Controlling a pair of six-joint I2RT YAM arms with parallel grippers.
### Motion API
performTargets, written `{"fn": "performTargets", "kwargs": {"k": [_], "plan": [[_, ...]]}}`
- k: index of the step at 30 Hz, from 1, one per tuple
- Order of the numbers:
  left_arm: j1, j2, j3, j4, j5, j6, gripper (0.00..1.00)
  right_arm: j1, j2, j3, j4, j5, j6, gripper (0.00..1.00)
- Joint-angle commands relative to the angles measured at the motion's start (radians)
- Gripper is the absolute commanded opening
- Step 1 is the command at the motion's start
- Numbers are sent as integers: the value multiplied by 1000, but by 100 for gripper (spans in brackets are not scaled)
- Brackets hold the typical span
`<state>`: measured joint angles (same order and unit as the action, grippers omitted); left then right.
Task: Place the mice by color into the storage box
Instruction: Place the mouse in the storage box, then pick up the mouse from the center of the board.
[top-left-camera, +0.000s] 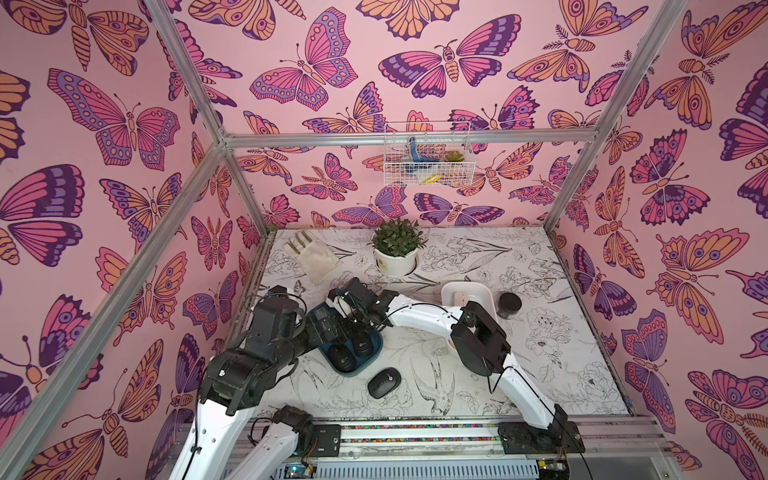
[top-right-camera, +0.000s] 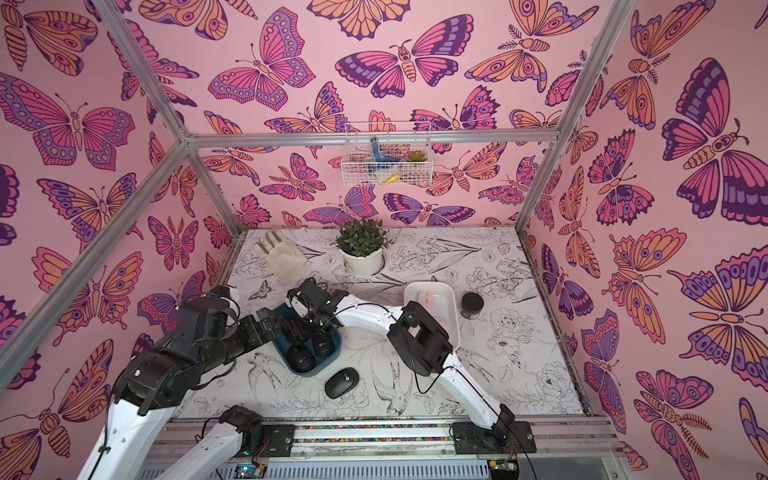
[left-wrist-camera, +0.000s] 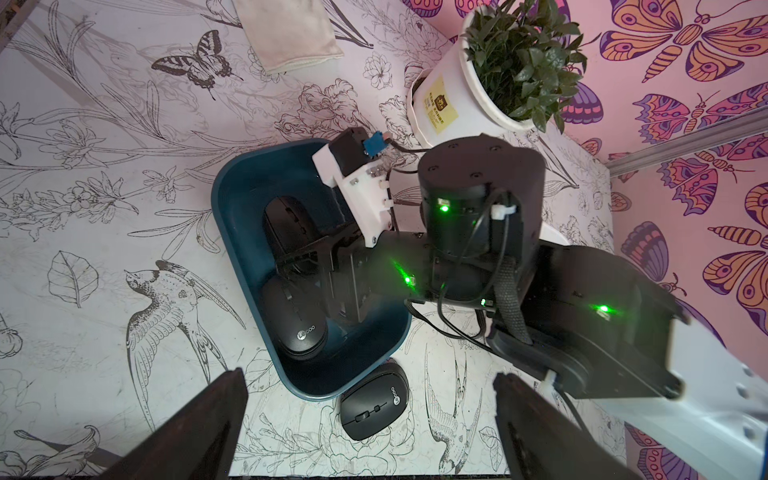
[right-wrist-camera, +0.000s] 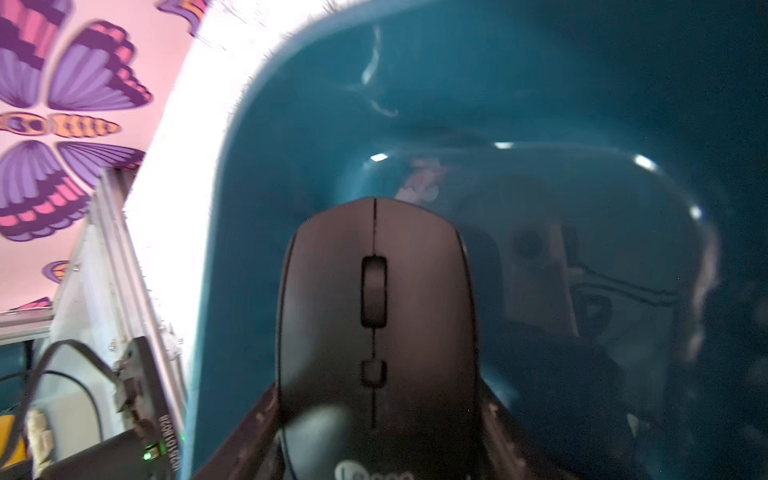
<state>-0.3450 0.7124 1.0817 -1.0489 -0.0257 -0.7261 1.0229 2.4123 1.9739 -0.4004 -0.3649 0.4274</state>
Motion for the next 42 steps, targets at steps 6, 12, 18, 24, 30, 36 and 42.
{"fn": "performTargets", "kwargs": {"k": [6,12,18,24,30,36,42], "plan": [[8,-5,-20,-22,21,-12,98,14,-80,-68,115,-36,13,82],[7,-14,-16,-22,25,-9,97,14,-287,-302,236,-72,20,85],[8,-26,-39,-7,32,-14,98,14,-586,-608,183,1,-91,91],[8,-30,-112,48,56,-44,98,18,-760,-840,15,105,-256,95],[9,-4,-173,96,81,-68,98,110,-775,-967,-76,221,-364,97],[14,-1,-178,106,76,-61,98,163,-748,-1027,-18,305,-353,97],[15,-3,-180,106,68,-53,98,181,-647,-991,-1,397,-379,97]]}}
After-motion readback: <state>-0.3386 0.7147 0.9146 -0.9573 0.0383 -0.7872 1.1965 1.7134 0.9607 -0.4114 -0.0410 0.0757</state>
